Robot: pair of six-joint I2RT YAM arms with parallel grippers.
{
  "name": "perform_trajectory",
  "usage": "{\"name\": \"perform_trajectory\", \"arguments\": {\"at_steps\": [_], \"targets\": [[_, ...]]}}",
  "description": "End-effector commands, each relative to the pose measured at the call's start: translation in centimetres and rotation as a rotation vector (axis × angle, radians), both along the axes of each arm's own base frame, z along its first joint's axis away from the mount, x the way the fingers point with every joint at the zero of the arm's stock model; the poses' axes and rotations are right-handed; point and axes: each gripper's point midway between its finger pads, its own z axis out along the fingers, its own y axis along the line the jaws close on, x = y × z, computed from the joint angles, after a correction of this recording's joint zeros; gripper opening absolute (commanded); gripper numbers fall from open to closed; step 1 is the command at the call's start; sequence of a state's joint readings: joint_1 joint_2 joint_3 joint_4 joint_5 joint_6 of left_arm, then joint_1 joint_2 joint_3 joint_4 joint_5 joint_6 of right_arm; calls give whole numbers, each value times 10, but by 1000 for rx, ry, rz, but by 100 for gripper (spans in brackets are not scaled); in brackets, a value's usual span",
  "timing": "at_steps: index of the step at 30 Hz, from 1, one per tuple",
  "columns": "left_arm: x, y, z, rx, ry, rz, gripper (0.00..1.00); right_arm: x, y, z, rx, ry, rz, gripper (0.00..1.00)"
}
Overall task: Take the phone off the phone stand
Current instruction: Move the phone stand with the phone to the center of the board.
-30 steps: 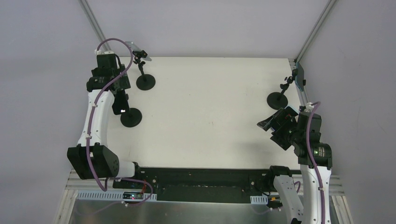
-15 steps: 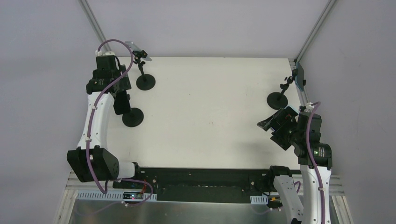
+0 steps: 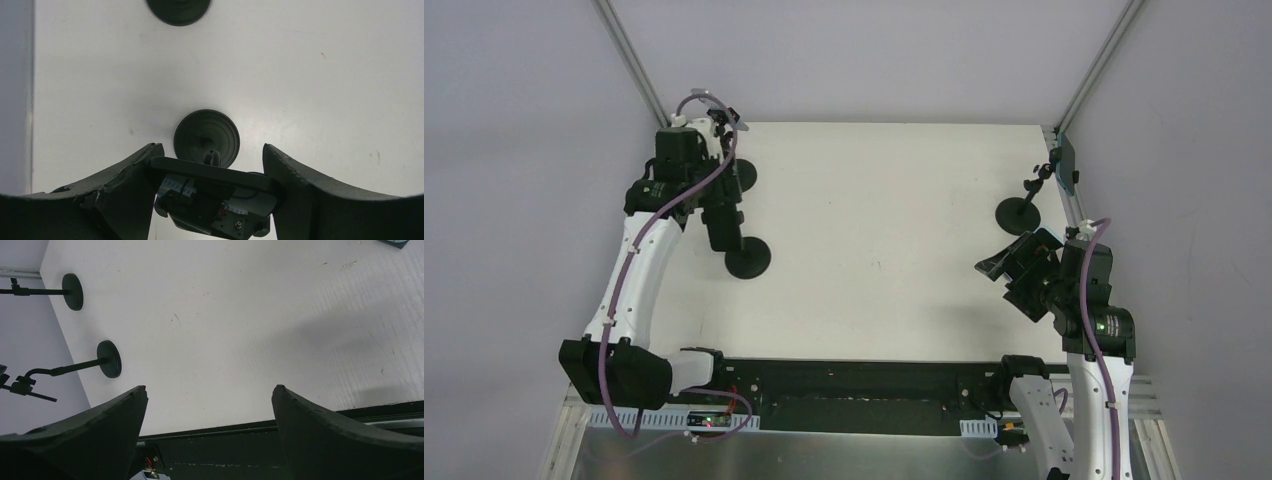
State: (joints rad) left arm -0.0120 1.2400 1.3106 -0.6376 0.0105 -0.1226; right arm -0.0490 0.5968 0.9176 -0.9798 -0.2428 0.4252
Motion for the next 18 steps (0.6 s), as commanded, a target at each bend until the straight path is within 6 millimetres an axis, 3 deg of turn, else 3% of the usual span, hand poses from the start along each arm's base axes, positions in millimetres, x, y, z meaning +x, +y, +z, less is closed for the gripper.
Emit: {"name": "perform_trajectory", "arguments": {"at_steps": [1, 10, 18], "targets": [[-8, -62, 25, -57, -87, -177, 20, 4, -3, -3, -17, -4, -6, 99], [-24, -141, 29, -60, -93, -381, 20, 4, -3, -3, -15, -5, -10, 99], [-60, -196, 38, -71, -145, -624, 21, 4, 3, -1, 8, -22, 15, 99]]}}
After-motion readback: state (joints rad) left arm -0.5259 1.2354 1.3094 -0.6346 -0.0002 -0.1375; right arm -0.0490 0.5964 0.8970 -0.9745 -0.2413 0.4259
